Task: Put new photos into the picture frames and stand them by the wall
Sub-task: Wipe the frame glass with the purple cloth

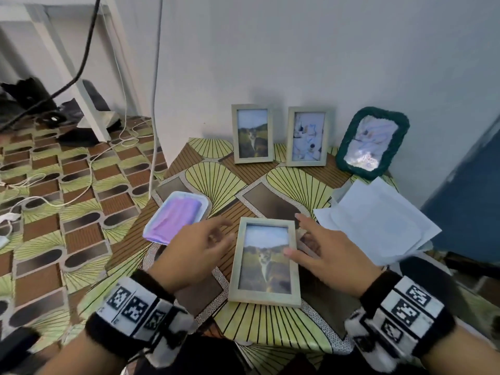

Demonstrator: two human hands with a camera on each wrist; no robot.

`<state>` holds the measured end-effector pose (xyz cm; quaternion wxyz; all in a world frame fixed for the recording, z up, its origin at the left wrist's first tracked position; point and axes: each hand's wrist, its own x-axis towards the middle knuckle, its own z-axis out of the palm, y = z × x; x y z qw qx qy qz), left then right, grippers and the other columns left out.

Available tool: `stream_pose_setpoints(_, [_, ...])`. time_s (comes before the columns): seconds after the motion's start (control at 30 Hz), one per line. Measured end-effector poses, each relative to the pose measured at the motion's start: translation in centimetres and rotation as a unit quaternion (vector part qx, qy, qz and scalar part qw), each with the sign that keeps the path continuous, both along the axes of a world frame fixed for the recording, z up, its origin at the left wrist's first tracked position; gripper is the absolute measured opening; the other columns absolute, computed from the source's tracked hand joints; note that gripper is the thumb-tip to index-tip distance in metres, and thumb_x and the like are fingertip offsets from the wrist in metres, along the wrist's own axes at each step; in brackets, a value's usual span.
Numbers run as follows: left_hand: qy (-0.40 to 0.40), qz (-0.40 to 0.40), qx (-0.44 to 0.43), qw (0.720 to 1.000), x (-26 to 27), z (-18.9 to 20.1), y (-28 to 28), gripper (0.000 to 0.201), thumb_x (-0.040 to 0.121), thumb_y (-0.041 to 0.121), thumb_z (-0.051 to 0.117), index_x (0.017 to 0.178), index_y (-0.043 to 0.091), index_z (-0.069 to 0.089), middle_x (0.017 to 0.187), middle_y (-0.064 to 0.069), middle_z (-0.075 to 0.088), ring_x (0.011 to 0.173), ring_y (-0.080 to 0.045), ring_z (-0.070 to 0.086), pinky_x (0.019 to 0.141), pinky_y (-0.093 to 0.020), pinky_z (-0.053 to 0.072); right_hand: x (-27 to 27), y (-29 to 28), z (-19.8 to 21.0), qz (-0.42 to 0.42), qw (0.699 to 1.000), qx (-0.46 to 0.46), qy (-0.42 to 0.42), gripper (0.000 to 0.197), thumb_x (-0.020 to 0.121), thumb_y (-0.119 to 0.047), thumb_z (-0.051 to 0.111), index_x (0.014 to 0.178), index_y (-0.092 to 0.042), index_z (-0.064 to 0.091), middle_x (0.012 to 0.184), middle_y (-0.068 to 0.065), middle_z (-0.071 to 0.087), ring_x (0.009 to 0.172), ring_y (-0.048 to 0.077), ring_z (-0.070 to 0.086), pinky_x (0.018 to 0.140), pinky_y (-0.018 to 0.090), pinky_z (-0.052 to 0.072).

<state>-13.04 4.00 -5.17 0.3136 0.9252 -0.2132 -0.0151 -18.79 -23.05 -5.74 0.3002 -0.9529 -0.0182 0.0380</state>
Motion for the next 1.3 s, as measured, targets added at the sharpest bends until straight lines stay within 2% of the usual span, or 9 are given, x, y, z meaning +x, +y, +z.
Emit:
stream_pose_setpoints(0.17, [0.100,-0.022,0.138,0.985,-0.6,-1.9,-2.2,0.031,0.098,0.053,0.041,0.083,0.026,0.042,0.085,0.000,0.056,0.081,-0.022,0.053,0.071,-0.037,0.043,-0.3,0.9,0.1,-0.129,0.985,0.095,0.056,0.064,0.083,-0.075,0.046,0.123,-0.025,0.049,0.102,-0.006,0.065,0.093,0.019,0.066,0.085,0.043,0.055])
stream_pose_setpoints(0.3, [0.124,-0.032,0.165,0.978,-0.7,-1.7,-2.8,0.034,0.099,0.047,0.046,0.085,0.018,0.059,0.087,-0.001,0.065,0.084,-0.021,0.060,0.078,-0.036,0.050,-1.1,2.5,-0.1,-0.128,0.960,0.208,0.135,0.043,0.089,-0.067,0.045,0.096,-0.025,0.052,0.095,-0.004,0.061,0.085,0.018,0.064,0.056,0.034,0.058])
stream_pose_setpoints(0.4, [0.149,-0.048,0.100,0.983,-1.0,-1.3,-2.6,0.027,0.101,0.033,0.048,0.084,0.016,0.061,0.082,0.002,0.066,0.079,-0.021,0.060,0.078,-0.037,0.050,-1.3,3.4,-0.4,-0.117,0.955,0.242,0.125,0.042,0.094,-0.053,0.051,0.105,-0.016,0.067,0.102,0.009,0.070,0.092,0.026,0.066,0.072,0.038,0.055])
stream_pose_setpoints(0.53, [0.158,-0.057,-0.061,0.984,-1.8,0.2,-2.4,0.021,0.101,0.014,0.050,0.091,0.025,0.065,0.078,0.010,0.067,0.076,-0.011,0.061,0.071,-0.026,0.049,-1.3,3.4,-0.3,-0.142,0.922,0.344,0.108,0.026,0.098,-0.025,0.050,0.111,-0.011,0.067,0.107,0.014,0.071,0.086,0.019,0.070,0.061,0.024,0.049])
stream_pose_setpoints(0.7, [0.190,-0.028,-0.322,0.927,-1.7,4.0,-2.9,0.033,0.097,0.003,0.053,0.107,0.032,0.066,0.100,0.015,0.074,0.086,-0.002,0.069,0.068,-0.014,0.054,-0.7,2.1,2.9,-0.207,0.834,0.511,-0.009,0.026,0.100,-0.016,0.050,0.122,-0.027,0.060,0.105,0.008,0.069,0.091,0.023,0.072,0.067,0.032,0.057])
stream_pose_setpoints(0.83, [0.207,-0.057,-0.362,0.907,-1.2,6.3,-2.8,0.032,0.089,0.014,0.062,0.119,0.021,0.069,0.112,-0.019,0.067,0.104,-0.024,0.066,0.095,-0.040,0.054,-0.2,1.4,5.9,-0.183,0.786,0.590,-0.031,0.021,0.099,-0.018,0.053,0.119,-0.020,0.060,0.103,0.012,0.071,0.088,0.031,0.071,0.077,0.052,0.059])
stream_pose_setpoints(0.9, [0.259,-0.059,-0.385,0.884,-1.0,6.5,-2.6,0.031,0.088,0.015,0.063,0.118,0.013,0.070,0.119,-0.029,0.062,0.106,-0.028,0.064,0.101,-0.047,0.050,-0.2,1.1,6.6,-0.180,0.769,0.613,-0.017,0.013,0.098,-0.017,0.054,0.109,-0.016,0.061,0.091,0.008,0.073,0.075,0.027,0.070,0.065,0.044,0.059])
stream_pose_setpoints(1.07, [0.352,-0.041,-0.413,0.839,-0.1,5.9,-2.4,0.032,0.087,0.012,0.062,0.115,-0.003,0.067,0.114,-0.021,0.070,0.099,-0.027,0.070,0.080,-0.030,0.060,-0.1,1.1,6.6,-0.206,0.741,0.637,0.047,0.015,0.097,-0.007,0.051,0.111,-0.005,0.056,0.083,0.011,0.062,0.059,0.022,0.066,0.044,0.030,0.053])
stream_pose_setpoints(1.3, [0.408,-0.006,-0.391,0.825,0.3,4.9,-1.9,0.035,0.086,0.013,0.064,0.115,-0.005,0.065,0.112,-0.022,0.070,0.087,-0.023,0.071,0.067,-0.024,0.058,-0.1,1.3,5.0,-0.205,0.745,0.625,0.110,0.013,0.095,-0.007,0.054,0.106,-0.003,0.059,0.070,0.006,0.063,0.056,0.019,0.068,0.052,0.036,0.057])
